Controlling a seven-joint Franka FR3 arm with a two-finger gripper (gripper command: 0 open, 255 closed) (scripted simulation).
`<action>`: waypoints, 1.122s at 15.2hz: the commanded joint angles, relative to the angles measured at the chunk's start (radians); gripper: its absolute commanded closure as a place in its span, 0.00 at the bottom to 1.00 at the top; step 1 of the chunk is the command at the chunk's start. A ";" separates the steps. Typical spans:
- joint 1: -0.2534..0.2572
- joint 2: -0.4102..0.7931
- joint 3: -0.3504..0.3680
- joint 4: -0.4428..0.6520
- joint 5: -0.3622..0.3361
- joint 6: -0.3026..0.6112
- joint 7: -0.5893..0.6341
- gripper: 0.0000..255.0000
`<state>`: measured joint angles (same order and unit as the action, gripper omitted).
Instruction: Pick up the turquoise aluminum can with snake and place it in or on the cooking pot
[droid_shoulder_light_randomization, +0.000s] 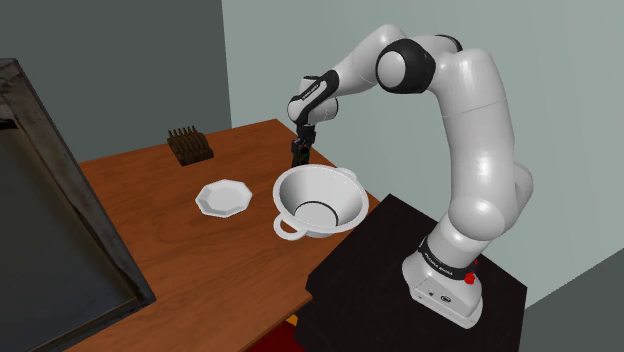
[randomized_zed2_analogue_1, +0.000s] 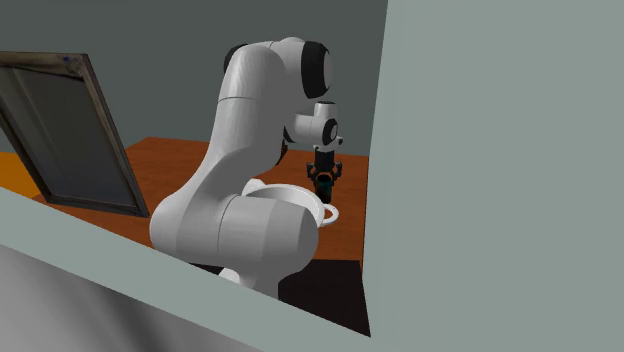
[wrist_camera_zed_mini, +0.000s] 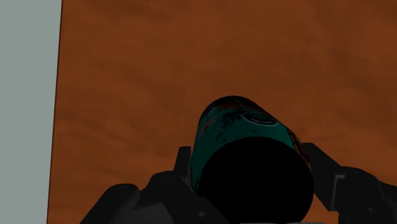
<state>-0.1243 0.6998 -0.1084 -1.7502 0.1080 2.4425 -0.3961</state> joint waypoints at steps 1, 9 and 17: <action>0.000 0.000 0.000 0.000 0.000 0.000 0.000 1.00; 0.001 -0.010 -0.001 -0.003 -0.001 -0.008 0.001 1.00; 0.008 -0.088 -0.010 -0.013 -0.011 -0.077 0.007 1.00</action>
<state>-0.1161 0.6213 -0.1167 -1.7601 0.0981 2.3730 -0.3880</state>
